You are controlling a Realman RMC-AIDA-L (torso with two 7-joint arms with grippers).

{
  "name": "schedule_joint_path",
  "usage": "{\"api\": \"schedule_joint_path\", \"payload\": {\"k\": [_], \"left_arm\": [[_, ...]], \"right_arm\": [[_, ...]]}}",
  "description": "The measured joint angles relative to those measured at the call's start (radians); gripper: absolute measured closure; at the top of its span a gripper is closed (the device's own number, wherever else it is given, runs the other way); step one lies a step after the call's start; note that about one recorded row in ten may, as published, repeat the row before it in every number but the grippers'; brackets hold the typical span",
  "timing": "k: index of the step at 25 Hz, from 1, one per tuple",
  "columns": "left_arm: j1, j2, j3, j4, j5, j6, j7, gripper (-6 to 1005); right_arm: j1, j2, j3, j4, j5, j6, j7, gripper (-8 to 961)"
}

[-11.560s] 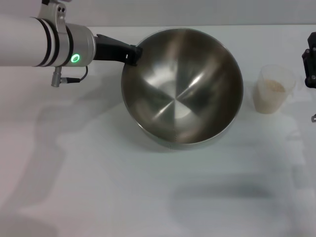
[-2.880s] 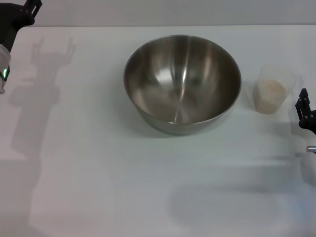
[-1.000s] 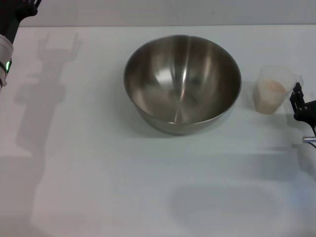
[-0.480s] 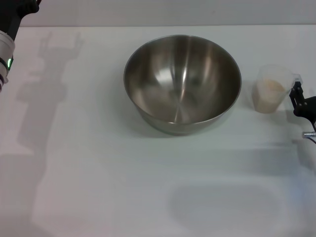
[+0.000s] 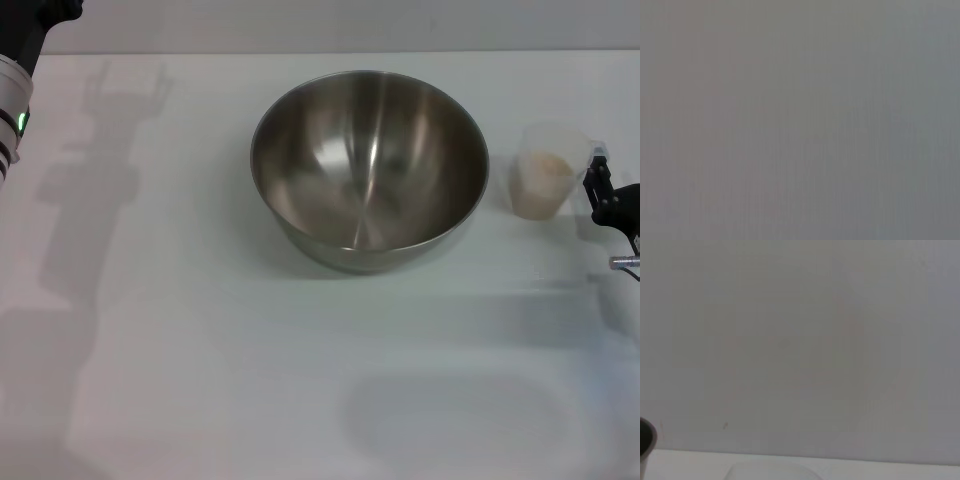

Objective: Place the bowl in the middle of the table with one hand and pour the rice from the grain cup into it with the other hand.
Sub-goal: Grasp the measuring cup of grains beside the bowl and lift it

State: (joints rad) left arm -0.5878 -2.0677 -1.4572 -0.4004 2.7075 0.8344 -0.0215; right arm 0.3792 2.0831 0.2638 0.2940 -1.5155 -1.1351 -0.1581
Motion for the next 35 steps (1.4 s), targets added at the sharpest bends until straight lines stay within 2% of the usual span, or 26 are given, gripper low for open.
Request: {"api": "schedule_joint_path", "payload": {"k": [9,14,20,28,35], "left_arm": [[0.000,0.000,0.000,0.000,0.000,0.000,0.000,184],[0.004,0.000,0.000,0.000,0.000,0.018,0.000,184],[0.007,0.000,0.000,0.000,0.000,0.024,0.000,184],[0.008,0.000,0.000,0.002,0.000,0.025,0.000,184],[0.009,0.000,0.000,0.005,0.000,0.025,0.000,184]], "right_arm": [[0.005,0.000,-0.001,-0.004,-0.001,0.006,0.000,390],[0.012,0.002,-0.002,-0.021,-0.002,0.031,0.000,436],[0.012,0.003,0.001,-0.021,-0.001,0.030,0.000,648],[0.011,0.003,-0.008,-0.021,-0.005,0.025,0.000,863],[0.012,0.003,-0.009,-0.019,-0.005,0.028,0.000,948]]}}
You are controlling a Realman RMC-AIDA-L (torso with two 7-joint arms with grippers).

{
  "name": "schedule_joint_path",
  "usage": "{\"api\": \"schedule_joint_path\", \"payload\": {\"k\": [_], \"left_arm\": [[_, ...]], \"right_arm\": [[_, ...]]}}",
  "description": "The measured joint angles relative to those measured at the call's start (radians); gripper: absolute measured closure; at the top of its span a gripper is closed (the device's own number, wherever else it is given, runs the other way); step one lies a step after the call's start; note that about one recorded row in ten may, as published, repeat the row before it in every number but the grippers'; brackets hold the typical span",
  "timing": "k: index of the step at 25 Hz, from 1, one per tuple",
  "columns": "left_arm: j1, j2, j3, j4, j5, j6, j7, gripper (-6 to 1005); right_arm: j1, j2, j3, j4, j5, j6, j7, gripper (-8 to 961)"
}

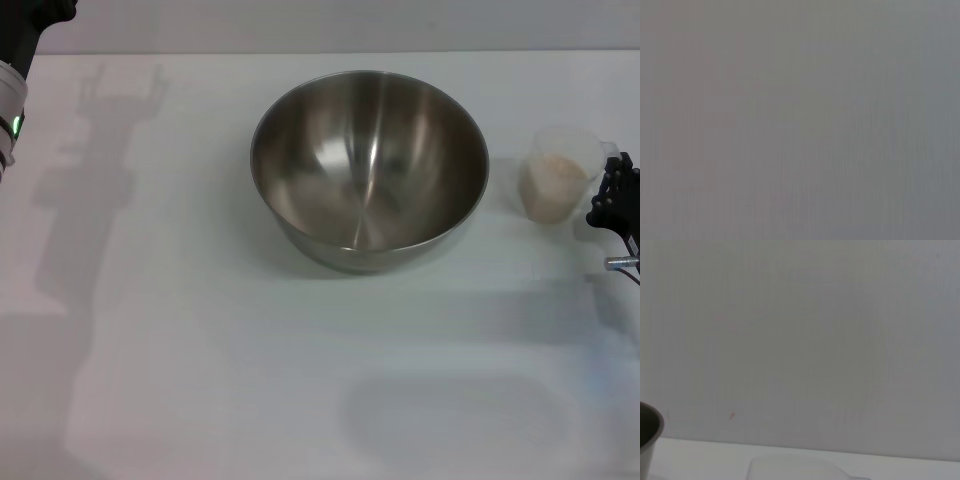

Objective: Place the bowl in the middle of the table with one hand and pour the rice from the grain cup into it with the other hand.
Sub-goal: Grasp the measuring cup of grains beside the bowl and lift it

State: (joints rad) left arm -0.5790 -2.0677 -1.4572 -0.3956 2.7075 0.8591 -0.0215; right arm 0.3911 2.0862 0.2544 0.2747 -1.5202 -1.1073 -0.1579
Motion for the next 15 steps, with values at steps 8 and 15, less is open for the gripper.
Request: {"api": "schedule_joint_path", "payload": {"k": [8,15], "left_arm": [[0.008,0.002,-0.008,0.007,0.000,0.000,0.015,184],[0.041,0.001,-0.056,0.008,-0.002,0.011,0.071,184]], "right_arm": [[0.008,0.000,0.007,-0.002,0.000,-0.032,-0.008,948],[0.023,-0.002,0.007,-0.003,0.000,-0.115,-0.010,949]]}}
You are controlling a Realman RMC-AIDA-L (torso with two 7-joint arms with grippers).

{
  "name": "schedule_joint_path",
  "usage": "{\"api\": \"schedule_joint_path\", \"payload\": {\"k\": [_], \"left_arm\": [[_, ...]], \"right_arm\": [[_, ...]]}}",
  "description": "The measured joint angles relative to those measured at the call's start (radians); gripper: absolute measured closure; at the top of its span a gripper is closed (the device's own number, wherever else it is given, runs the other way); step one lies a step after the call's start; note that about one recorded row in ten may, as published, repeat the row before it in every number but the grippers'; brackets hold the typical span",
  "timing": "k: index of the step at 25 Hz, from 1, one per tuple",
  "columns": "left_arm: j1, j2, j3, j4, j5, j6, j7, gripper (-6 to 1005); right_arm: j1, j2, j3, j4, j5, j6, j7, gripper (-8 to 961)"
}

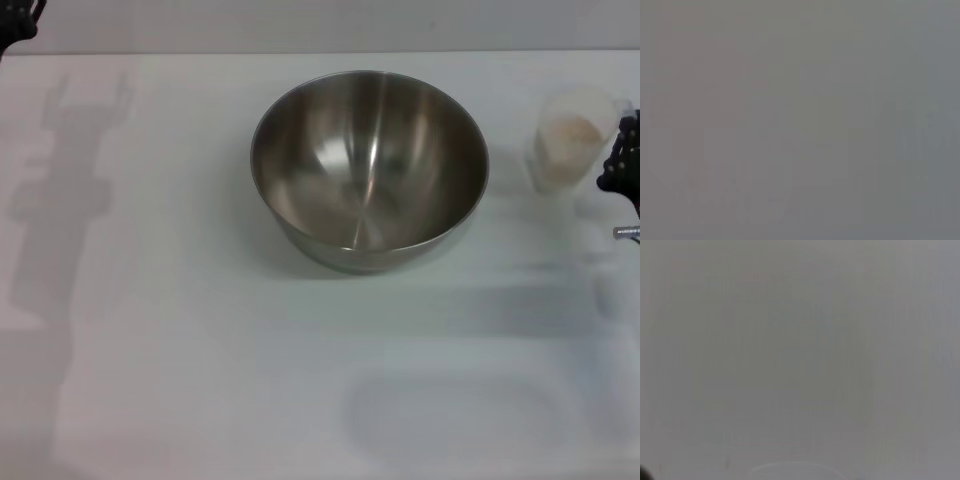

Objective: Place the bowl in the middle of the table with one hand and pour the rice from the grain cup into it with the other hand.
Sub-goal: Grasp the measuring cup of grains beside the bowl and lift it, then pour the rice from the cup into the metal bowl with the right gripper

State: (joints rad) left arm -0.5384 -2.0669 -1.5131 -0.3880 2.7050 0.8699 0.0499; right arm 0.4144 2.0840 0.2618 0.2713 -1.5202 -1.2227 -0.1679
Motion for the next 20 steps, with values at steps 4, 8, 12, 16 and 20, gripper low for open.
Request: {"api": "schedule_joint_path", "payload": {"k": [4,8,12,16,20], "left_arm": [[0.019,0.001,-0.020,0.001,-0.002,0.003,-0.002,184],[0.054,-0.002,-0.039,0.008,-0.003,0.025,-0.009,184],[0.082,-0.003,-0.039,0.014,-0.003,0.038,-0.045,184],[0.094,-0.004,-0.039,0.026,-0.002,0.040,-0.081,184],[0.106,-0.004,-0.049,0.082,-0.003,0.059,-0.098,184]], "right_arm": [[0.008,0.000,-0.007,-0.002,0.000,-0.057,-0.001,949],[0.016,-0.001,-0.009,-0.006,-0.008,-0.124,-0.007,949],[0.029,-0.002,-0.010,-0.033,-0.074,-0.190,-0.019,949],[0.059,-0.002,-0.006,-0.059,-0.142,-0.220,-0.064,948],[0.078,-0.003,-0.008,-0.061,-0.148,-0.234,-0.121,948]]}}
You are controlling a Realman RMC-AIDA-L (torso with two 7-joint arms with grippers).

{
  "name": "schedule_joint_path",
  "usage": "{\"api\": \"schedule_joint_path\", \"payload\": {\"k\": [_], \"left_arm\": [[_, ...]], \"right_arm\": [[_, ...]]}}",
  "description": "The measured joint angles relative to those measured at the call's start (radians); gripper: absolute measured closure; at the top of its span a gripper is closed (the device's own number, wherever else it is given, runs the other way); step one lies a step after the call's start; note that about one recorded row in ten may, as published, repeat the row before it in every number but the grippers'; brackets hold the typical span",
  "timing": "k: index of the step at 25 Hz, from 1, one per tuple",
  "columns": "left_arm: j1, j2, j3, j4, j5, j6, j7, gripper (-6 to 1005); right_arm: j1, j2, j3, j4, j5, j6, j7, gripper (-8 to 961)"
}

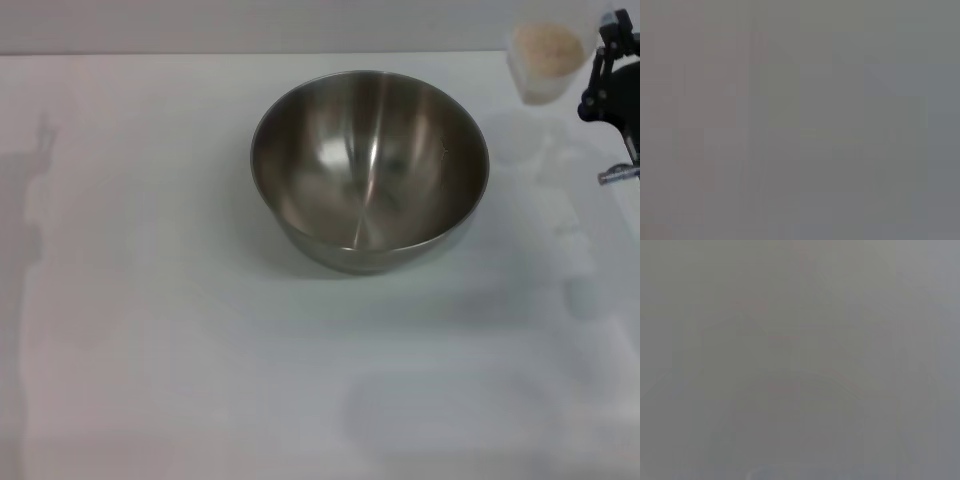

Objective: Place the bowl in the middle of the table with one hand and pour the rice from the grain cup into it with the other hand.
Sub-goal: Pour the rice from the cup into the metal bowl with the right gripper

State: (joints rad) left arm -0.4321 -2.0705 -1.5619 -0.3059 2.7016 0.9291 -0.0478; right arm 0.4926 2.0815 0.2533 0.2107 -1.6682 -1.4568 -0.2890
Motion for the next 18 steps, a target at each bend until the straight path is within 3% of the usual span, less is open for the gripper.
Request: {"api": "schedule_joint_path", "payload": {"k": [18], "left_arm": [[0.045,0.001,-0.015,0.021,-0.002,0.042,-0.001,184]], "right_arm": [[0.112,-0.003,-0.002,-0.103,-0.170,-0.073,-0.198,948]]}}
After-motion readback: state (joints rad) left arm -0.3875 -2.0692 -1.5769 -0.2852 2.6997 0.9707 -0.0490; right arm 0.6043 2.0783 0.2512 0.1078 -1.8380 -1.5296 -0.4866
